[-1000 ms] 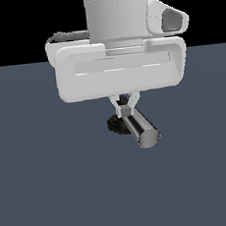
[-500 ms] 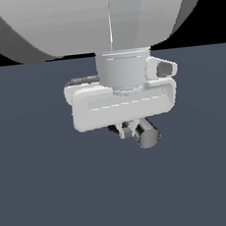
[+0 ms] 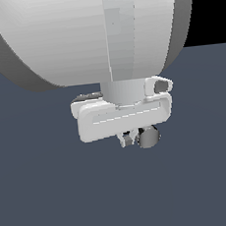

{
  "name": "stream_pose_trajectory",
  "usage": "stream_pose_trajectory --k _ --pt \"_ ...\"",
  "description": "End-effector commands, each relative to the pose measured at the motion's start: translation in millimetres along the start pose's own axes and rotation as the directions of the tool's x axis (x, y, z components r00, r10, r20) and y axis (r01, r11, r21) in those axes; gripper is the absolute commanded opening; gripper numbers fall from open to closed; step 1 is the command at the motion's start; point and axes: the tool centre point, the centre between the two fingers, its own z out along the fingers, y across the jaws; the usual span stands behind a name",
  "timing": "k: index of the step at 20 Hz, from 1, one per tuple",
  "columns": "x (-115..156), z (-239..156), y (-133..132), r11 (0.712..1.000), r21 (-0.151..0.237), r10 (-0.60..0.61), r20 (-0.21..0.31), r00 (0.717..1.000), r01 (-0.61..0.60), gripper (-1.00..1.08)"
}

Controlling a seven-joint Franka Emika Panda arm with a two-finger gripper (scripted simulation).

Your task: Turn on the faucet by rotating a designated handle.

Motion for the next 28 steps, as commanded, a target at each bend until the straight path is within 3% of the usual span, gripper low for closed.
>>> stream_pose_trajectory --k 1,11,28 --pt "1.4 3.2 0.4 1.000 0.000 -0.003 -0.001 1.000 0.003 -1.00" --pt "1.8 2.7 0.1 1.000 0.001 -0.003 -0.001 1.000 0.003 -1.00" --pt "6.9 2.8 71.9 1.000 0.001 -0.003 -0.001 1.000 0.003 -1.00"
